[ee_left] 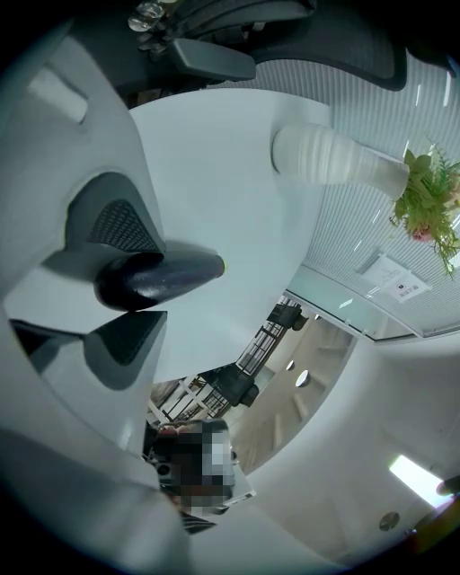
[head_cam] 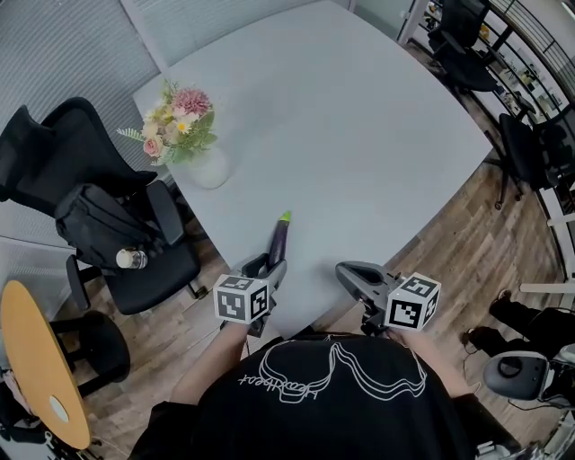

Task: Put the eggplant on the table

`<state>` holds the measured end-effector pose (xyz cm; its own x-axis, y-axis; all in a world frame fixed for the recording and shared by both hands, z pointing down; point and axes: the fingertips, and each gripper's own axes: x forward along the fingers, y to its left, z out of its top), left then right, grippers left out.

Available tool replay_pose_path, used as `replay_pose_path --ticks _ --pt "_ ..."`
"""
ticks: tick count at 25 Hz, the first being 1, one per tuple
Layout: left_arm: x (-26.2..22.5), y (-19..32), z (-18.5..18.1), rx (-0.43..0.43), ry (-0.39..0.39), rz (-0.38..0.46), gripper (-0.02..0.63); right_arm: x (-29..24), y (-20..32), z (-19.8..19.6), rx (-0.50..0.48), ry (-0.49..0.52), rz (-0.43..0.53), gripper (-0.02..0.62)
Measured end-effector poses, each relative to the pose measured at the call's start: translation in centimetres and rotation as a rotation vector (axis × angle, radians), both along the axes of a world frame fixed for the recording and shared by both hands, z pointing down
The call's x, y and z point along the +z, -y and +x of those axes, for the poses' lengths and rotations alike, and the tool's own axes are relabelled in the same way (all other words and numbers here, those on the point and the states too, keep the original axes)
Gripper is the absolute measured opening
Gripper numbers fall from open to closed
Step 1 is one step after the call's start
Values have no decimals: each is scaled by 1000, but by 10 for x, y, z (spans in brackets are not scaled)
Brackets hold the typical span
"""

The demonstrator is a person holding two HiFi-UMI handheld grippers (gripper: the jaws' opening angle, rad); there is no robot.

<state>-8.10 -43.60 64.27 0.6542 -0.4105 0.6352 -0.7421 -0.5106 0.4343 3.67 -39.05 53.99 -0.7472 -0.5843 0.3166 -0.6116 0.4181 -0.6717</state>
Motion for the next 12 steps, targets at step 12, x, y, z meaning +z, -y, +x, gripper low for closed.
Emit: replay_pose_path --ticks 12 --pt "-23 1 -5 -101 -44 25 268 -18 -13 5 -78 9 -8 9"
